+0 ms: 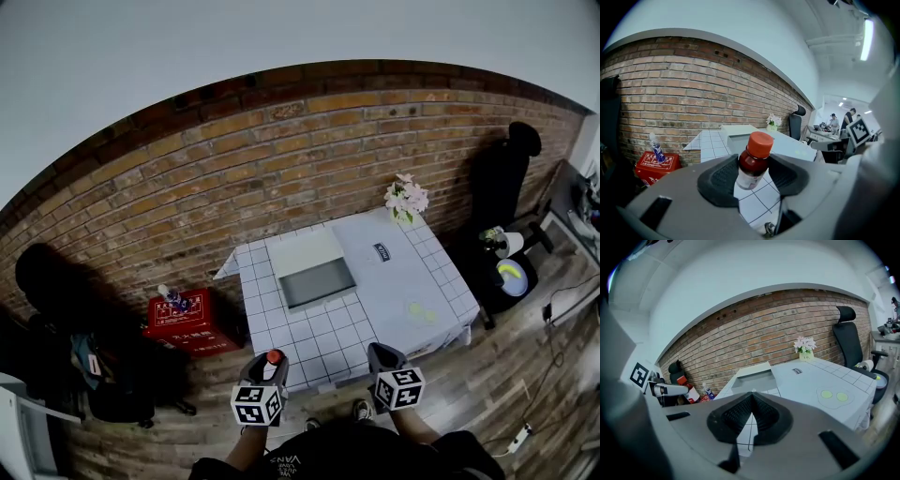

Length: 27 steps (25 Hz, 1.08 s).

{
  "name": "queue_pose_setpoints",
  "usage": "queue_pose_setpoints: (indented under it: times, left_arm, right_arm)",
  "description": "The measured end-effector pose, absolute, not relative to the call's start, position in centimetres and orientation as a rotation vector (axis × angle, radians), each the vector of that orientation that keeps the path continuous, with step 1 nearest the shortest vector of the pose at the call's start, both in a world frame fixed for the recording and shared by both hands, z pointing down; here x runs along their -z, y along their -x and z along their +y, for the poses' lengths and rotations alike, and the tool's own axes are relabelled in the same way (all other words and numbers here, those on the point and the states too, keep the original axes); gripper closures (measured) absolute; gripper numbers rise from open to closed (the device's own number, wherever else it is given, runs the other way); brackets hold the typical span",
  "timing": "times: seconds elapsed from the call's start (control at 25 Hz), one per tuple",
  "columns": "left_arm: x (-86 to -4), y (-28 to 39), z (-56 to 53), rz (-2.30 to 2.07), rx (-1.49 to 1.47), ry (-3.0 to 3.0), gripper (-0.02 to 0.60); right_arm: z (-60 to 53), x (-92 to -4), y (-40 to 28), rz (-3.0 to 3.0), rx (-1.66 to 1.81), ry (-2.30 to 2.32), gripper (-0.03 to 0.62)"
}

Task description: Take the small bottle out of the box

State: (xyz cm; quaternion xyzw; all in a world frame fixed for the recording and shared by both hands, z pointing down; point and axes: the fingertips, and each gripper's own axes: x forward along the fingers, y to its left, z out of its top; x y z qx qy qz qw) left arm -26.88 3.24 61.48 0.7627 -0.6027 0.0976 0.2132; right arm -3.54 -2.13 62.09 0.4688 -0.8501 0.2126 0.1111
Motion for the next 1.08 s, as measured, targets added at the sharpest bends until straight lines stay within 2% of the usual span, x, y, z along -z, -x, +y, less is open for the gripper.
queue_pose_setpoints:
  times: [1.08]
  left_arm:
    - [-61.5, 29.7, 5.2, -1.647, -0.256, -2.151, 0.379]
  right_arm:
    - [-0.2, -61.9, 6.8, -2.478, -0.582, -1.411, 0.595]
